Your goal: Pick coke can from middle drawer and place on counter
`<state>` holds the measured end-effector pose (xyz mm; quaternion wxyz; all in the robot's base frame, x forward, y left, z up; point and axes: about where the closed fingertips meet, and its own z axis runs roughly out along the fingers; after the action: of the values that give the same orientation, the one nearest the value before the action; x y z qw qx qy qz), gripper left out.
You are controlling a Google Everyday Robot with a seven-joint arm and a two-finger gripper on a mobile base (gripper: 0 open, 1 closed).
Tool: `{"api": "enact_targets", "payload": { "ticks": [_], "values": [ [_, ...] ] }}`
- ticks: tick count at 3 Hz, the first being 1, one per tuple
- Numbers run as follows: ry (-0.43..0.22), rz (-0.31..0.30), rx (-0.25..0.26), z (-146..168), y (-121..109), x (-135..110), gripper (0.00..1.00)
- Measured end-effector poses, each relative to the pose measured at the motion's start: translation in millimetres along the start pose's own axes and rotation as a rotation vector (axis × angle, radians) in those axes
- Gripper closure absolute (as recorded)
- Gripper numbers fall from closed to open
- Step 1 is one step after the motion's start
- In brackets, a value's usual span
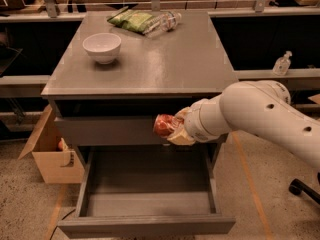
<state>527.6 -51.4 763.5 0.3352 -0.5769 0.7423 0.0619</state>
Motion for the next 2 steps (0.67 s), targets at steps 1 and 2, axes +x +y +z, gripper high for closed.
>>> {"api": "enact_targets", "payload": {
  "ticks": [1, 2],
  "values": [
    [-0.004, -0.009, 0.011, -3, -14, -2, 1.00],
    [-0.015, -0.041, 0.041, -17, -35, -12, 1.00]
  ]
}}
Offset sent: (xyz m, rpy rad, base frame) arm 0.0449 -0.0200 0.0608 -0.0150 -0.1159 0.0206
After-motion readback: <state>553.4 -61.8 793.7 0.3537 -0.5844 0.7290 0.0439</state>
